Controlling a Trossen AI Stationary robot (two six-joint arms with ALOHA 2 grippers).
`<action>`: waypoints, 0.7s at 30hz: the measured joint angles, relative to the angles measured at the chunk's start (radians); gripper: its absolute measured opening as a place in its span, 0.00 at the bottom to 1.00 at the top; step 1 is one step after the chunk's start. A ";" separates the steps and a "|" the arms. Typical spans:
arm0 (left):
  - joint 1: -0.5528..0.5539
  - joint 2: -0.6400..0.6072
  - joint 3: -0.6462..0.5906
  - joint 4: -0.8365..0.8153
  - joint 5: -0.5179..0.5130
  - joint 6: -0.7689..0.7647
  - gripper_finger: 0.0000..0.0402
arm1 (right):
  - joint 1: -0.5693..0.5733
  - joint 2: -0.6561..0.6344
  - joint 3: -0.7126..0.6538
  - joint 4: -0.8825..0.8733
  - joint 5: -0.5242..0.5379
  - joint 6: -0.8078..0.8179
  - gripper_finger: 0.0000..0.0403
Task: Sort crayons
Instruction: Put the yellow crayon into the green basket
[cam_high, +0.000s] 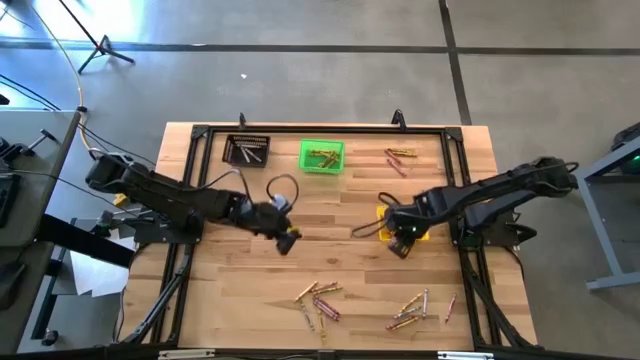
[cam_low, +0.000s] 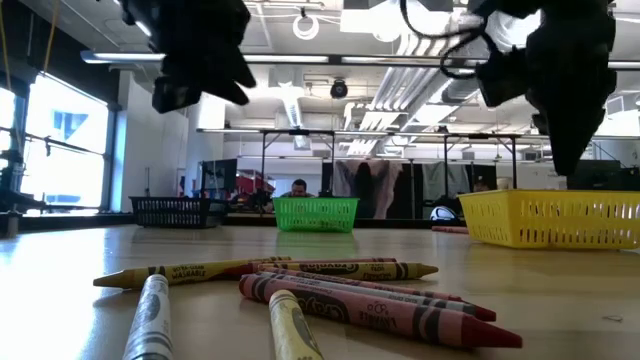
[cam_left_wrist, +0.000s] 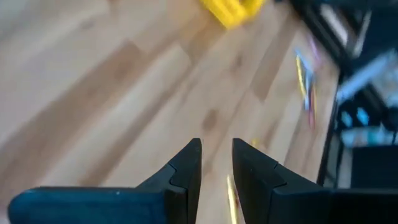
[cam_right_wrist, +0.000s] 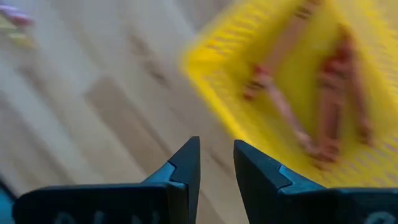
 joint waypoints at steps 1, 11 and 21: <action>-0.025 0.001 0.000 -0.002 0.001 0.009 0.19 | 0.018 0.000 0.000 0.034 0.001 0.005 0.21; -0.216 0.198 0.009 0.281 0.016 0.204 0.19 | 0.147 0.000 0.000 0.278 0.052 0.005 0.21; -0.279 0.506 0.253 0.127 0.105 0.497 0.19 | 0.269 0.000 0.000 0.480 0.073 0.140 0.21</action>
